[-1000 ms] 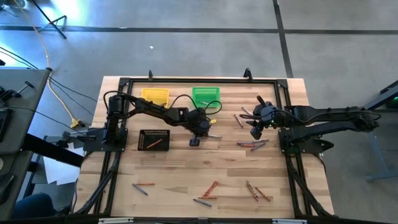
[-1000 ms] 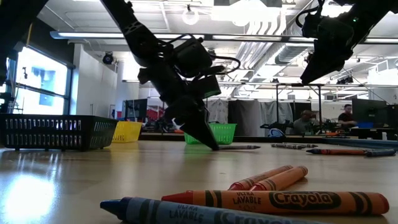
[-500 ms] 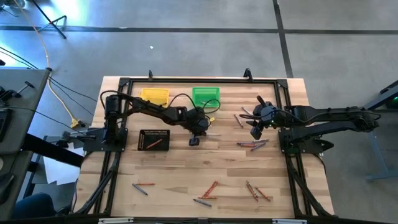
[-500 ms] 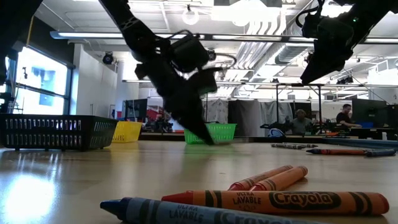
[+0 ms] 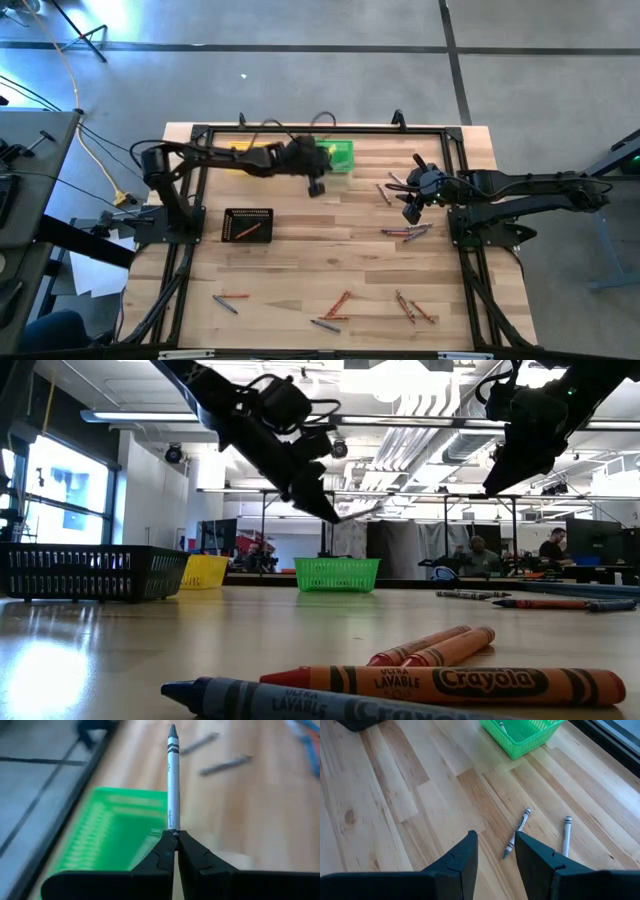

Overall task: Sort crayons
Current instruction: Put the gray crayon into the green bin, then put the blue crayon into the yellow bin

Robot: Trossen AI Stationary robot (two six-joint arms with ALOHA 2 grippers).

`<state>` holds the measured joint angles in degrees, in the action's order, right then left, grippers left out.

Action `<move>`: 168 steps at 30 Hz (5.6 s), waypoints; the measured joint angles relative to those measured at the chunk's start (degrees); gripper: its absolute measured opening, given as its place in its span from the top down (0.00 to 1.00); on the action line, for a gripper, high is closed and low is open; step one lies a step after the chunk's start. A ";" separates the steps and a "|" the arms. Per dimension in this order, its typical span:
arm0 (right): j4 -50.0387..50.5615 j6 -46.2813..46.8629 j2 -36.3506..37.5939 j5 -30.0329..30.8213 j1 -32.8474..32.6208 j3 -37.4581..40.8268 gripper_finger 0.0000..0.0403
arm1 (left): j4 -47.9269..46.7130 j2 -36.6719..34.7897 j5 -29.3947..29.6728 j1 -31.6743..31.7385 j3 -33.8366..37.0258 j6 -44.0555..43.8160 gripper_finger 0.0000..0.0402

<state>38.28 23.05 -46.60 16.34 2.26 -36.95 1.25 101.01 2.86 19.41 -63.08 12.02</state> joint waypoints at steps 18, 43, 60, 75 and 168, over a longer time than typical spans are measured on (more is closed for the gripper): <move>-0.02 -0.17 -0.01 0.02 0.00 0.00 0.69 | -0.05 5.84 -2.69 9.25 0.03 -4.95 1.00; -0.02 -0.15 0.00 0.01 0.00 0.00 0.69 | 1.86 4.88 -1.99 7.95 0.02 -5.84 0.77; 1.45 15.74 -11.24 9.42 -0.02 2.65 0.69 | -7.85 -13.50 -16.54 -11.35 -0.08 -10.89 0.79; -14.53 14.12 -30.63 2.62 1.91 4.09 0.69 | -18.00 -22.62 8.00 -27.58 -0.05 -13.92 0.79; -35.60 -11.28 -60.04 -11.30 24.00 -26.63 0.70 | -29.53 -24.37 20.37 -36.75 -0.01 -21.06 0.79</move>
<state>2.69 11.77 -106.64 5.04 26.26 -63.58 -28.28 76.64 23.22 -17.34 -63.09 -9.04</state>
